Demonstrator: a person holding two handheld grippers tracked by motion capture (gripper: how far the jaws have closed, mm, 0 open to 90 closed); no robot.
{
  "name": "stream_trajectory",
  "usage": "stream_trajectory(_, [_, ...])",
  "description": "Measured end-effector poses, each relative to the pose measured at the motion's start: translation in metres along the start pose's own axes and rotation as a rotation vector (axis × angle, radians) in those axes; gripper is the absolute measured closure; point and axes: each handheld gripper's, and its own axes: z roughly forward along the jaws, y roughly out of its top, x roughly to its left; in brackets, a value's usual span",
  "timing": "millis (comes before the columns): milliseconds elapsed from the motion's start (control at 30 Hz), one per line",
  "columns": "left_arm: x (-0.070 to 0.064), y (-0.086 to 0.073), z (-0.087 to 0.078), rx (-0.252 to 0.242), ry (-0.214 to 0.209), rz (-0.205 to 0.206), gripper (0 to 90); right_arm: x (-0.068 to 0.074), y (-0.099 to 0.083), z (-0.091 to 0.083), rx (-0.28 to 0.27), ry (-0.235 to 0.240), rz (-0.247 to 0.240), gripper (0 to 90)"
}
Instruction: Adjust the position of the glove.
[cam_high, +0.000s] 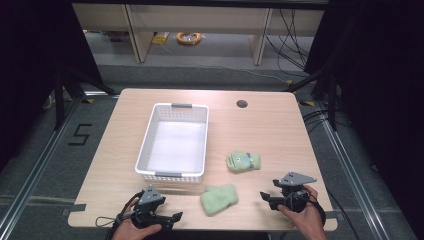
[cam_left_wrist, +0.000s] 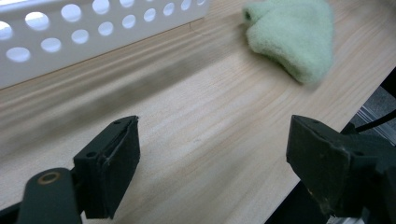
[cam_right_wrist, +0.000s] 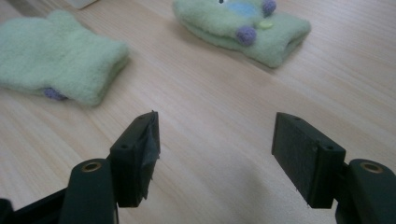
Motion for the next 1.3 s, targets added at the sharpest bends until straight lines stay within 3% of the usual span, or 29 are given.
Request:
stream_trajectory(100, [0.0, 0.0, 0.0, -0.005, 0.004, -0.004, 17.1, 0.0, 0.0, 0.0, 0.004, 0.002, 0.0, 33.8])
stream_trajectory(200, [-0.001, 0.0, 0.001, -0.004, 0.0, -0.002, 17.1, -0.001, 0.001, 0.002, -0.011, 0.002, -0.043, 33.8])
stream_trajectory(333, [0.0, 0.0, 0.001, -0.002, -0.006, -0.005, 17.1, 0.003, 0.001, 0.003, -0.026, 0.09, 0.045, 32.8])
stream_trajectory(500, [-0.001, -0.001, 0.002, -0.007, -0.004, -0.024, 17.1, 0.006, 0.003, 0.005, -0.021, 0.08, 0.029, 32.5])
stream_trajectory(533, [0.0, 0.0, 0.001, -0.002, -0.007, -0.007, 17.1, 0.007, 0.003, 0.005, -0.019, 0.084, 0.029, 32.5])
stream_trajectory(667, [-0.002, 0.0, 0.002, -0.014, -0.007, -0.018, 17.1, 0.009, 0.003, 0.005, -0.017, 0.091, 0.039, 32.3])
stream_trajectory(700, [-0.002, 0.0, 0.002, -0.014, -0.007, -0.018, 17.1, 0.008, 0.003, 0.006, -0.016, 0.084, 0.02, 32.3])
stream_trajectory(733, [-0.002, 0.0, 0.002, -0.014, -0.007, -0.018, 17.1, 0.011, 0.003, 0.006, -0.01, 0.093, 0.045, 32.2])
stream_trajectory(800, [-0.002, -0.001, 0.002, -0.001, -0.011, -0.015, 17.1, 0.011, 0.004, 0.007, -0.016, 0.092, 0.026, 31.4])
stream_trajectory(867, [-0.002, -0.001, 0.003, 0.002, -0.007, -0.01, 17.1, 0.013, 0.005, 0.008, -0.015, 0.13, 0.045, 31.0])
stream_trajectory(933, [-0.003, -0.001, 0.003, 0.001, -0.004, -0.016, 17.1, 0.014, 0.006, 0.009, -0.027, 0.123, 0.024, 31.1])
stream_trajectory(967, [-0.003, -0.001, 0.003, 0.001, -0.004, -0.016, 17.0, 0.015, 0.007, 0.009, -0.021, 0.136, 0.036, 31.1])
stream_trajectory(1000, [-0.004, 0.0, 0.003, 0.009, -0.013, 0.001, 17.1, 0.016, 0.009, 0.01, -0.024, 0.148, 0.027, 31.4])
stream_trajectory(1033, [-0.005, 0.0, 0.005, -0.003, -0.004, -0.002, 17.1, 0.02, 0.01, 0.009, -0.012, 0.161, 0.064, 32.0])
stream_trajectory(1067, [-0.008, 0.0, 0.006, -0.009, -0.01, -0.006, 17.1, 0.018, 0.012, 0.011, -0.028, 0.156, 0.021, 33.1])
stream_trajectory(1133, [-0.009, 0.001, 0.007, -0.006, -0.019, -0.009, 17.1, 0.02, 0.014, 0.012, -0.039, 0.153, 0.013, 34.3])
stream_trajectory(1167, [-0.012, 0.003, 0.009, -0.028, -0.026, -0.024, 17.1, 0.02, 0.021, 0.014, -0.04, 0.162, -0.027, 37.6])
stream_trajectory(1233, [-0.013, 0.005, 0.009, -0.016, -0.045, -0.025, 17.2, 0.022, 0.023, 0.014, -0.034, 0.159, -0.028, 38.3])
stream_trajectory(1267, [-0.017, 0.008, 0.011, -0.036, -0.056, -0.049, 18.3, 0.025, 0.029, 0.018, -0.035, 0.164, -0.062, 40.9])
stream_trajectory(1300, [-0.017, 0.008, 0.011, -0.036, -0.056, -0.049, 18.7, 0.025, 0.029, 0.018, -0.035, 0.164, -0.062, 40.9])
